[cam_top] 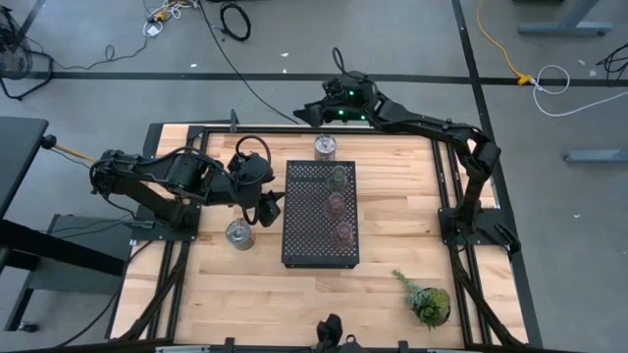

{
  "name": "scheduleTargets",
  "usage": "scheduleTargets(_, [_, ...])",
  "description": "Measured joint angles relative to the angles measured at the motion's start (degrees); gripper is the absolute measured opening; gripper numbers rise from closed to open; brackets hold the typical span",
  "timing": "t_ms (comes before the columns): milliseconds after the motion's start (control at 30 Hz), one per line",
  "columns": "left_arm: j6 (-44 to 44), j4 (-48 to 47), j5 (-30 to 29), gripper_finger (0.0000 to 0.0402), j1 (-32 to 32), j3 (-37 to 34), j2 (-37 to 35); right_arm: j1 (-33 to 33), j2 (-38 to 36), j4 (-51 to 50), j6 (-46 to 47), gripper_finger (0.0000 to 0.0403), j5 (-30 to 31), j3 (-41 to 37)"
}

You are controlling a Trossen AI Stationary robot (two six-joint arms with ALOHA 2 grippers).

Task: Pick & Place candle stick holders
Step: Put the top silver scented candle on the shelf

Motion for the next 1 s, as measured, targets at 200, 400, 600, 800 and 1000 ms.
scheduleTargets(200, [0.0, 0.0, 0.0, 0.0238, 0.0, 0.0, 0.0, 2.7, 0.0, -3.7, -9.0, 0.0396, -5.2, 0.0])
scheduleTargets(400, [0.0, 0.0, 0.0, 0.0238, 0.0, 0.0, 0.0, 5.4, 0.0, -4.1, -13.4, 0.0396, 1.8, 0.0])
scheduleTargets(600, [0.0, 0.0, 0.0, 0.0238, 0.0, 0.0, 0.0, 5.0, 0.0, -12.6, -10.3, 0.0396, 11.1, 0.0])
scheduleTargets(800, [0.0, 0.0, 0.0, 0.0238, 0.0, 0.0, 0.0, 3.3, 0.0, -21.4, -8.6, 0.0396, 14.5, 0.0])
scheduleTargets(1000, [-0.2, 0.0, 0.0, 0.0238, 0.0, 0.0, 0.0, 3.3, 0.5, -22.0, -11.7, 0.0396, 15.5, 0.0])
